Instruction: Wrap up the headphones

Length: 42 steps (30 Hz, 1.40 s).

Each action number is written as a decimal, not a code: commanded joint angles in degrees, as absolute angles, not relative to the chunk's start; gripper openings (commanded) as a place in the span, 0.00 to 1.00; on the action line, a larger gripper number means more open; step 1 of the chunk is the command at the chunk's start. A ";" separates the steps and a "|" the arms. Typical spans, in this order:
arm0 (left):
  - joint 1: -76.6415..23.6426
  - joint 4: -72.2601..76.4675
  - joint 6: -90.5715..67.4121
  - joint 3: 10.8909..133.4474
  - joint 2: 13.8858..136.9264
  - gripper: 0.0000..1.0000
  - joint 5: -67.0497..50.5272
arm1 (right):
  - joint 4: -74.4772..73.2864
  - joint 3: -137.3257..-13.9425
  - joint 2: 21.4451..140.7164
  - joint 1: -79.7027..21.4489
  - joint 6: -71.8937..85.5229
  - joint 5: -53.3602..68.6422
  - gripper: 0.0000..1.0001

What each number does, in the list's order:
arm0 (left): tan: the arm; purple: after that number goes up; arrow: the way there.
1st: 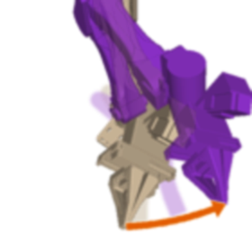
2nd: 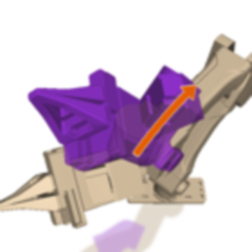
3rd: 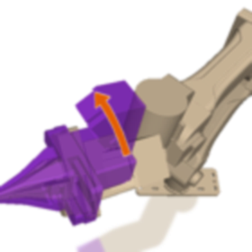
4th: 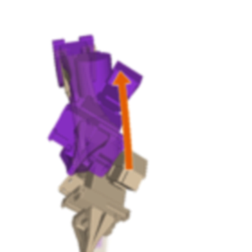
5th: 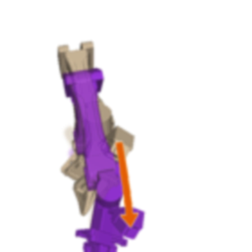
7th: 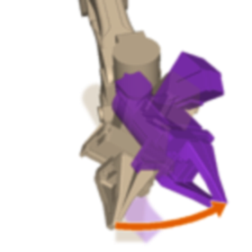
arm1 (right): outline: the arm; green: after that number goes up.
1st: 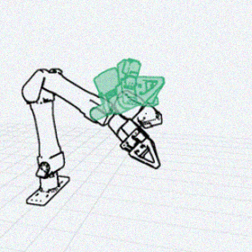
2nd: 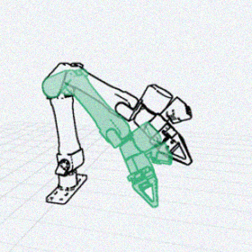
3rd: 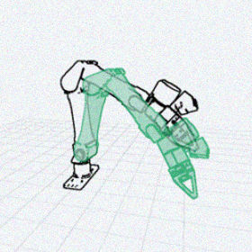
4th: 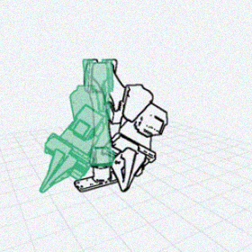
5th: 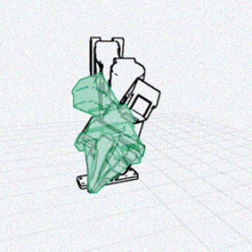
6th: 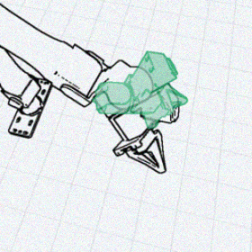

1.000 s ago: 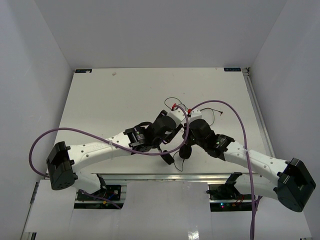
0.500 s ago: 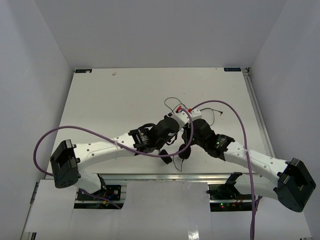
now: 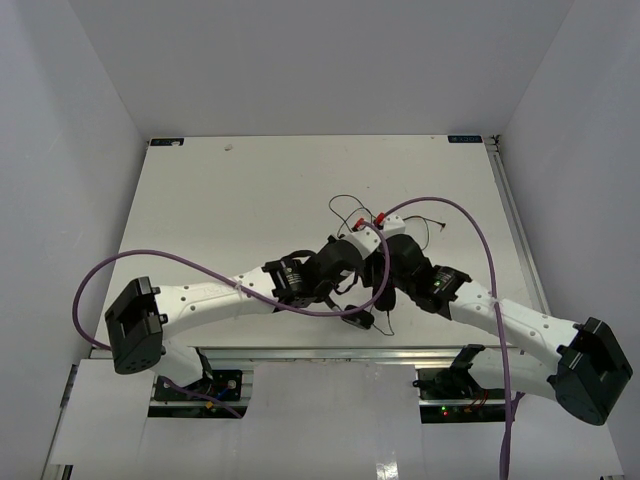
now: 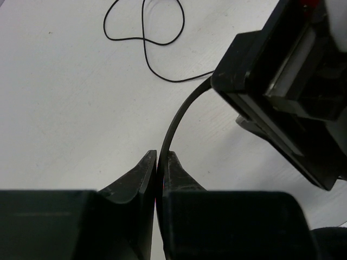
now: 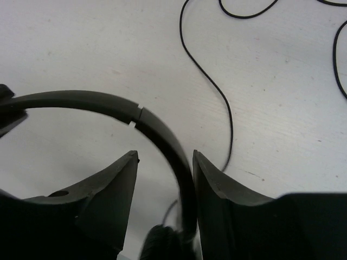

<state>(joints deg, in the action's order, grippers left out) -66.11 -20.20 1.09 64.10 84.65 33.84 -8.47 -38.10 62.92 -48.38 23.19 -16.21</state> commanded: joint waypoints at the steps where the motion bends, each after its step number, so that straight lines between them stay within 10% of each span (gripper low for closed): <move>1: -65.65 -19.80 -4.50 63.57 83.16 0.00 39.62 | -6.42 -42.17 60.60 -48.69 22.90 -14.77 0.64; 25: -50.28 -35.56 -26.42 65.92 66.03 0.00 39.11 | -10.50 -47.23 47.21 -48.60 6.64 -6.88 0.77; 42: -50.01 -40.24 -29.46 74.89 55.33 0.00 26.64 | 17.07 -29.36 40.31 -48.60 -1.49 10.17 0.80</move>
<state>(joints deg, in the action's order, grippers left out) -49.98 -41.22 -27.55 72.17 57.50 31.87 7.80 -30.84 38.32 -48.45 1.85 6.55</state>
